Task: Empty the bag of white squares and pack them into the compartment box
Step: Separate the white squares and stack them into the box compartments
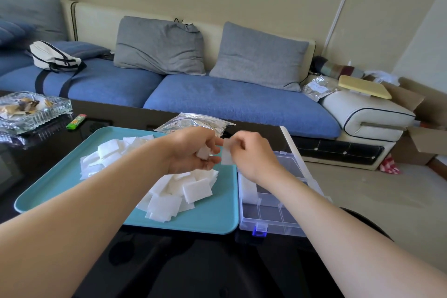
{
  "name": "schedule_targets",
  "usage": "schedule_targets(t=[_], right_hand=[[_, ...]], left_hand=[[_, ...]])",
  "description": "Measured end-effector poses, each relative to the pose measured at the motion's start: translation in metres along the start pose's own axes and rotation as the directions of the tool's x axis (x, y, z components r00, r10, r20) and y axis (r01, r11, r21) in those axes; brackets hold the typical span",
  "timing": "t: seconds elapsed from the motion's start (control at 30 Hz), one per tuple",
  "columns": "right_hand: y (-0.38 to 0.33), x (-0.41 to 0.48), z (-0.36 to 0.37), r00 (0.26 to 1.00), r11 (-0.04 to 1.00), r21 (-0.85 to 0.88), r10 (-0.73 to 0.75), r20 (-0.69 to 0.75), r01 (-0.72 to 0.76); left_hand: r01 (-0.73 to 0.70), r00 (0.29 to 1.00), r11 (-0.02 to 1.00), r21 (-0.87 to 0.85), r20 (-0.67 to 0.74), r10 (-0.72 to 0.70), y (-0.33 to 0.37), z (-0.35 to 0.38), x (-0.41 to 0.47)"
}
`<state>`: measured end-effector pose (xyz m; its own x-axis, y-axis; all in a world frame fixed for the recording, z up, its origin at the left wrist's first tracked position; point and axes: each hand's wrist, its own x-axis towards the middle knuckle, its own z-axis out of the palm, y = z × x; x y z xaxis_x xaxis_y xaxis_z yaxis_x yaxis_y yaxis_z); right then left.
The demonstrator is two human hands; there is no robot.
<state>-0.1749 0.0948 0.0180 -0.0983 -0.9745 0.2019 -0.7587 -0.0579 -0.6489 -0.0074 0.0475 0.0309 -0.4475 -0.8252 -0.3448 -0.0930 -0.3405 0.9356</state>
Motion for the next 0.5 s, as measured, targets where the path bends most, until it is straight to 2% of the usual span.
schedule_targets(t=[0.07, 0.13, 0.27, 0.37, 0.5], right_hand=[[-0.001, 0.001, -0.003, 0.993, 0.988, 0.154, 0.033, -0.113, -0.016], [0.001, 0.002, -0.005, 0.987, 0.961, 0.275, 0.067, -0.149, -0.024], [0.000, -0.002, -0.013, 0.998, 0.916, 0.398, -0.019, -0.068, 0.044], [-0.003, -0.006, -0.016, 0.995, 0.894, 0.438, -0.085, -0.045, 0.096], [-0.005, -0.009, -0.022, 0.997, 0.862, 0.505, -0.069, 0.027, 0.046]], left_hand=[[-0.013, 1.000, 0.998, -0.062, -0.012, 0.012, 0.001, 0.000, 0.001], [-0.029, 0.999, 0.993, -0.117, -0.026, 0.026, 0.003, 0.001, 0.000], [-0.022, 0.998, 0.952, -0.304, 0.045, 0.037, 0.005, 0.004, -0.006], [0.028, 0.984, 0.954, -0.299, 0.176, 0.027, 0.006, 0.007, -0.012], [0.035, 0.979, 0.939, -0.343, 0.201, 0.037, 0.006, 0.014, -0.011]])
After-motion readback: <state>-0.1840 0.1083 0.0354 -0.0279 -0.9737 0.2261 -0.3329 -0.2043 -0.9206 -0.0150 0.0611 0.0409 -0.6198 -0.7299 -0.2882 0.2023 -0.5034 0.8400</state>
